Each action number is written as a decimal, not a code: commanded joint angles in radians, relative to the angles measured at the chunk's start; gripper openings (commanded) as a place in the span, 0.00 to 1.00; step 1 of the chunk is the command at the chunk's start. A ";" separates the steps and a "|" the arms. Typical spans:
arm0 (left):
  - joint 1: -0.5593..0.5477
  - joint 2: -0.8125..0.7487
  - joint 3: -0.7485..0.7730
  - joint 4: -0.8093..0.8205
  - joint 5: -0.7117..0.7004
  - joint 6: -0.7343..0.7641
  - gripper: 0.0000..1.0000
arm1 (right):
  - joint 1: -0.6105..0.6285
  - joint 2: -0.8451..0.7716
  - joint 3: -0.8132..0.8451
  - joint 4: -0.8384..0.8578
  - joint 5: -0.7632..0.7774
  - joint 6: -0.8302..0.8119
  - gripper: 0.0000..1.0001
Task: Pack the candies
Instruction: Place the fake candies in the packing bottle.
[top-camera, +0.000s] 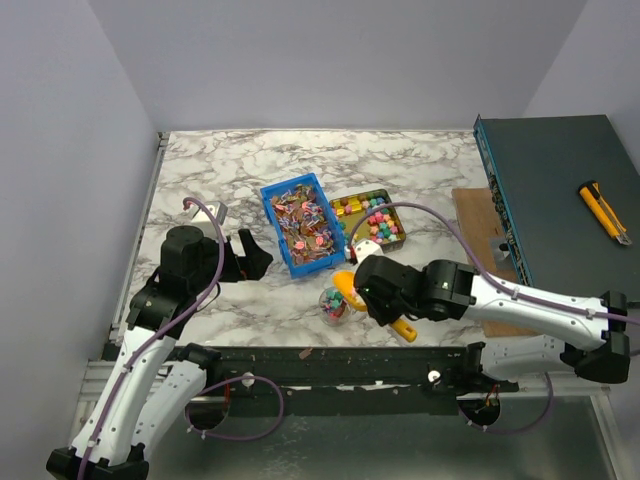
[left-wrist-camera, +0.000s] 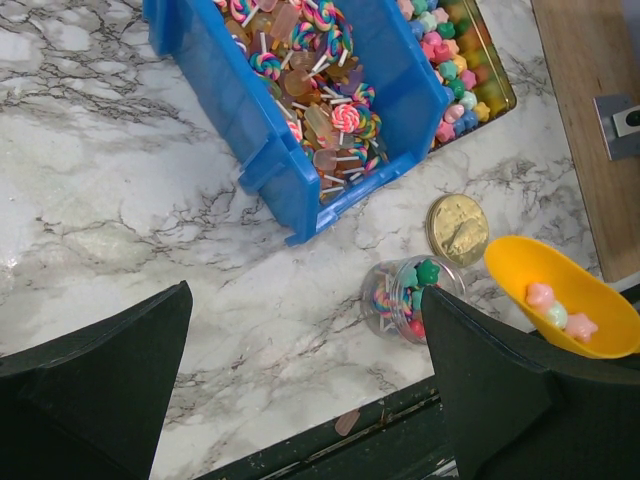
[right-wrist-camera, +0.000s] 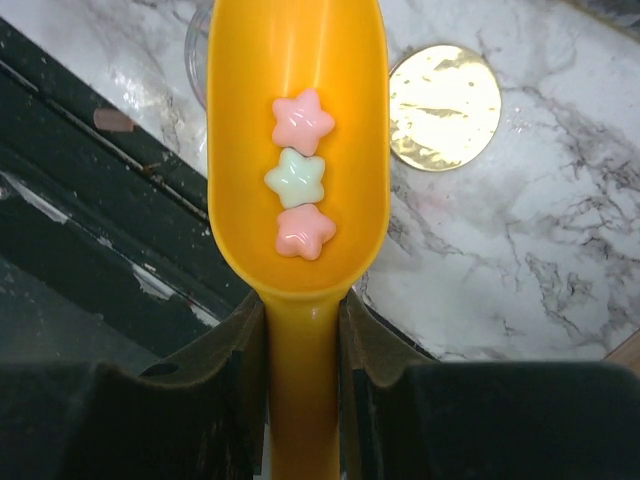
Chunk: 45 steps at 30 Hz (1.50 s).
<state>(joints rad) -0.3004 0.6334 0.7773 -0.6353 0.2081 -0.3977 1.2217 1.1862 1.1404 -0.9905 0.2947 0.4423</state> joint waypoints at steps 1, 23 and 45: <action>0.006 -0.014 -0.004 -0.012 0.004 0.010 0.99 | 0.055 0.047 0.040 -0.109 0.030 0.098 0.01; 0.006 -0.046 -0.005 -0.009 0.024 0.008 0.99 | 0.088 0.168 0.121 -0.275 -0.100 0.144 0.01; 0.006 -0.073 -0.006 -0.007 0.051 0.005 0.99 | 0.088 0.333 0.262 -0.417 -0.107 0.171 0.01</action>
<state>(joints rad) -0.3004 0.5713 0.7773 -0.6353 0.2298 -0.3985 1.3025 1.4960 1.3609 -1.3430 0.1921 0.5835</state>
